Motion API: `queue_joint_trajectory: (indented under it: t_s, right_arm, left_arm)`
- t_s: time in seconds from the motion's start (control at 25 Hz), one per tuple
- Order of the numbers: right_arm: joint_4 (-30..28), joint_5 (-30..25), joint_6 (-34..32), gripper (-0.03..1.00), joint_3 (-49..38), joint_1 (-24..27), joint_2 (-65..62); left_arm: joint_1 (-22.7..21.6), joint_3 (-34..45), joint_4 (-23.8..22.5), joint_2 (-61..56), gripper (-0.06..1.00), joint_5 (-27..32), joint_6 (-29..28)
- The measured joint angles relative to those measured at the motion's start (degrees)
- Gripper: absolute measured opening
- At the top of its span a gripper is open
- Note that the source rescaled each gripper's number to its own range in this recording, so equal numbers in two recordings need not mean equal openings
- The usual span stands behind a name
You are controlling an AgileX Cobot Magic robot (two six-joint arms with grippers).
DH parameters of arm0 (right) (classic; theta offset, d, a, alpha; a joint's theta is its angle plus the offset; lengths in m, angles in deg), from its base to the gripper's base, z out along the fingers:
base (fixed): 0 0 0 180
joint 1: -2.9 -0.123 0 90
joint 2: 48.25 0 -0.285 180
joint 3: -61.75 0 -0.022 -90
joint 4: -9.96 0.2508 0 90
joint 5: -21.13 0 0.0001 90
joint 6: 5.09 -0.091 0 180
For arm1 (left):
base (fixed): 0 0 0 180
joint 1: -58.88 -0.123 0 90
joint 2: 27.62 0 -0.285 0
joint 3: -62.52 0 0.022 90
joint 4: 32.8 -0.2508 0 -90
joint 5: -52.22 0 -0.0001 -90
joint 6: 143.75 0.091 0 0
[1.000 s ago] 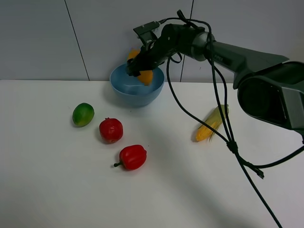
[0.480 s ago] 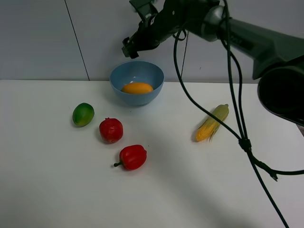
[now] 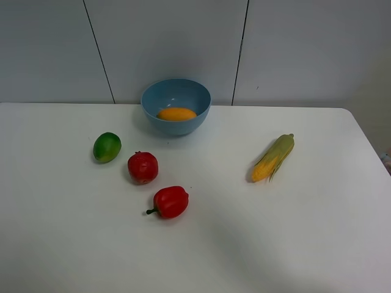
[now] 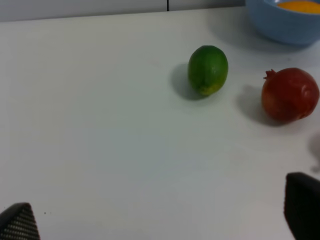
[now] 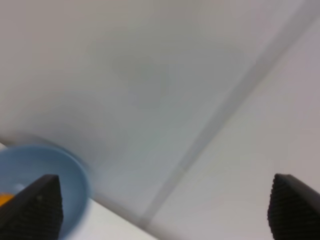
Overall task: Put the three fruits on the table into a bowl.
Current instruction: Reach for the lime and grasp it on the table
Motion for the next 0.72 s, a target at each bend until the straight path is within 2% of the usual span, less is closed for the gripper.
queue_joint_trajectory:
  t_s: [0.2,0.48,0.72]
  right_arm:
    - [-1.42,-4.13,-2.67,0.42,-18.89,9.13,-19.60]
    - [0.08,-4.30,-5.25,0.42,-46.53,24.63,-52.87]
    - [4.86,-7.33,-5.68,0.42,-66.09,28.85,-72.74]
  left_arm:
    - [0.00,0.00,0.00,0.00,1.00,0.00,0.00]
    - [0.00,0.00,0.00,0.00,1.00,0.00,0.00]
    - [0.00,0.00,0.00,0.00,1.00,0.00,0.00]
